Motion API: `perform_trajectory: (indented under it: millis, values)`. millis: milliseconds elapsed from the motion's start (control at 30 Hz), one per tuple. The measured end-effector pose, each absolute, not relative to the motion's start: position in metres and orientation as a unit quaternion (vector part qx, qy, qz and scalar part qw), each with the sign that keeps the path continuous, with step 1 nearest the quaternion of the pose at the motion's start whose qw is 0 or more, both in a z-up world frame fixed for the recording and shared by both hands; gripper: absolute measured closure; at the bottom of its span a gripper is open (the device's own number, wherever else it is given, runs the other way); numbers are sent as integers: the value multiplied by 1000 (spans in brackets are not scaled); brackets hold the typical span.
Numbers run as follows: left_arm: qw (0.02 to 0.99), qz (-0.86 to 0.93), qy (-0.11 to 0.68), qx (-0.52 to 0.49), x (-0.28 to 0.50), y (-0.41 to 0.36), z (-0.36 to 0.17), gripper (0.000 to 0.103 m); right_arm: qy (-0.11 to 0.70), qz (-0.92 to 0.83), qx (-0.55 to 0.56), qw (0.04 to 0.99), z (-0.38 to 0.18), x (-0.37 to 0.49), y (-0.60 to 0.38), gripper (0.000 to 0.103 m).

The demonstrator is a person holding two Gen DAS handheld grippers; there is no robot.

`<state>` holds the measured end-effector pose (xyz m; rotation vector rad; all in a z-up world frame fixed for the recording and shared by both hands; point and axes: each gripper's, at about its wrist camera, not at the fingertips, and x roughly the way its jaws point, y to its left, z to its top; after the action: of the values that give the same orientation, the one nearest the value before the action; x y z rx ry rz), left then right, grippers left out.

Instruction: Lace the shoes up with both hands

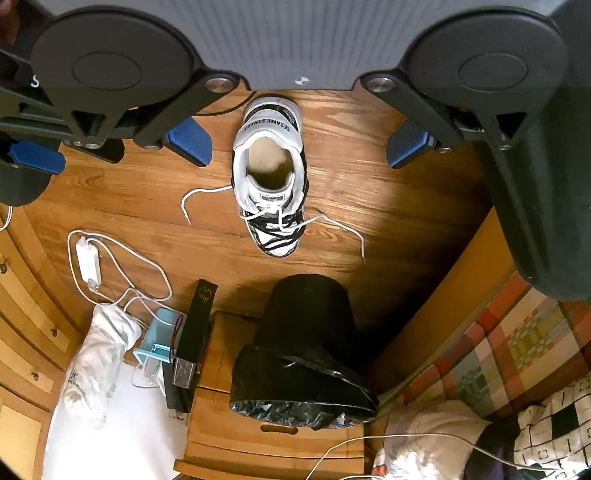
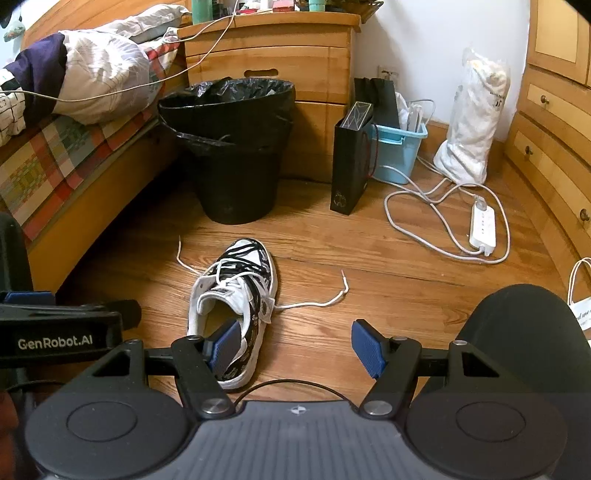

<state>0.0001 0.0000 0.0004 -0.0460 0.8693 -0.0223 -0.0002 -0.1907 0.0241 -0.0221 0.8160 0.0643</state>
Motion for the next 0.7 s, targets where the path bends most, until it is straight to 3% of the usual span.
perform_trajectory:
  millis: [700]
  values:
    - [899, -14, 436, -36, 12, 12, -2, 0, 424, 32, 5, 905, 18, 12, -196, 33]
